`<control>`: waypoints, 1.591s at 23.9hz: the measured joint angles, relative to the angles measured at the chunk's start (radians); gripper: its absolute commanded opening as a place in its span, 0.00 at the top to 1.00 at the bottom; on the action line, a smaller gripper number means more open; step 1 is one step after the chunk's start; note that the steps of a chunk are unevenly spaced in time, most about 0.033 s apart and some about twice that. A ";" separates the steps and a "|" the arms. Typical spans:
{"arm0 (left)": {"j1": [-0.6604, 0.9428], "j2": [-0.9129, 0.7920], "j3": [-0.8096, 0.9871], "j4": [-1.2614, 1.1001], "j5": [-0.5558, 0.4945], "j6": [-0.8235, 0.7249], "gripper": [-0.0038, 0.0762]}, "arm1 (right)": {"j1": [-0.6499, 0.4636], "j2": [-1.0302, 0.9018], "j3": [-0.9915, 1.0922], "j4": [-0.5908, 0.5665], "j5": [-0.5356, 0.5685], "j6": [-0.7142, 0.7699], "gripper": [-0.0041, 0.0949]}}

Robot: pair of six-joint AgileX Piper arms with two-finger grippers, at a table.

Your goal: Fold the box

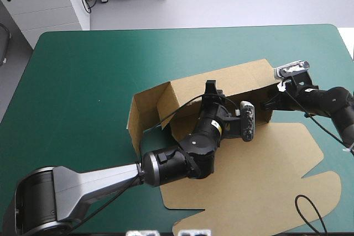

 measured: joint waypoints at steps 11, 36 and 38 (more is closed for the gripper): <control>-0.148 -0.008 0.000 0.066 0.092 -0.142 0.93 | 0.000 0.000 0.000 -0.005 0.000 0.021 0.96; 0.669 -0.282 -0.238 -0.389 0.037 -0.079 0.95 | 0.089 -0.124 -0.301 -0.313 0.403 0.539 0.96; 0.736 -0.294 -0.238 -0.428 0.042 -0.076 0.95 | 0.089 -0.124 -0.346 -0.313 0.453 0.562 0.96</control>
